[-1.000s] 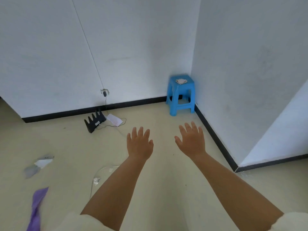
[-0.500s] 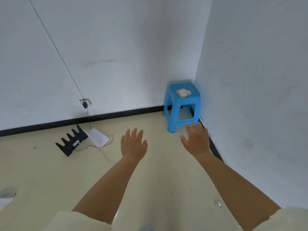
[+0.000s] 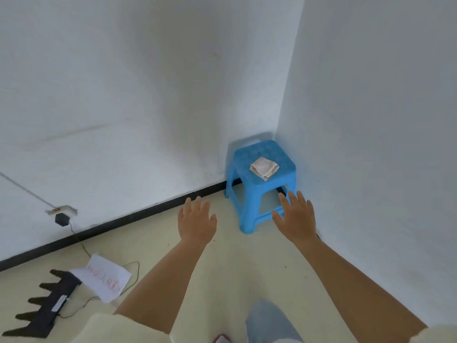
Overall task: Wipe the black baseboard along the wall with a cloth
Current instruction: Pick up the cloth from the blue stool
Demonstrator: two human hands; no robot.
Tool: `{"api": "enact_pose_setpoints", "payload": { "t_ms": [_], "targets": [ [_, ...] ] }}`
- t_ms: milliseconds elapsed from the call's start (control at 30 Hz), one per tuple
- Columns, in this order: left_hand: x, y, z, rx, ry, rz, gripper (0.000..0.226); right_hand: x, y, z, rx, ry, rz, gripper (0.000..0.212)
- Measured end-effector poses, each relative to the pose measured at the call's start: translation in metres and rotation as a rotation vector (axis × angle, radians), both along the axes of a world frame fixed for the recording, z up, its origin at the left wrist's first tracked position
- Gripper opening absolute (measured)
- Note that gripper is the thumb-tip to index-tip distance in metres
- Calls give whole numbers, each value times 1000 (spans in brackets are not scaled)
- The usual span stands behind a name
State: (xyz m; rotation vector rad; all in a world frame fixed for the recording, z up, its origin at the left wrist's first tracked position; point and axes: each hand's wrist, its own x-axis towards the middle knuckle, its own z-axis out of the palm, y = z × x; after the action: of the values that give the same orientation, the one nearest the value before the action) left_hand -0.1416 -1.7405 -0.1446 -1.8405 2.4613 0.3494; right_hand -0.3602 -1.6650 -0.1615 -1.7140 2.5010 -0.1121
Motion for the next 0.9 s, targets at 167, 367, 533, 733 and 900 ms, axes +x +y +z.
{"api": "enact_pose_setpoints", "payload": {
  "t_ms": [167,367,533,733,900],
  "targets": [
    [-64,-111,-36,57,4,-68,48,-68,-100,-38,102,2,-25,56],
    [-140,-229,-100,180,-34,-45,50,-147,-229,-100,238,-72,9,54],
    [-196,-292,-163,298,-16,-80,50,-190,-300,-166,321,-183,8,50],
    [-256,-335,-245,367,46,-281,48,-225,-355,-243,323,-272,-26,41],
    [-287,-345,-287,376,148,-402,41,-243,-368,-279,423,-311,71,40]
  ]
}}
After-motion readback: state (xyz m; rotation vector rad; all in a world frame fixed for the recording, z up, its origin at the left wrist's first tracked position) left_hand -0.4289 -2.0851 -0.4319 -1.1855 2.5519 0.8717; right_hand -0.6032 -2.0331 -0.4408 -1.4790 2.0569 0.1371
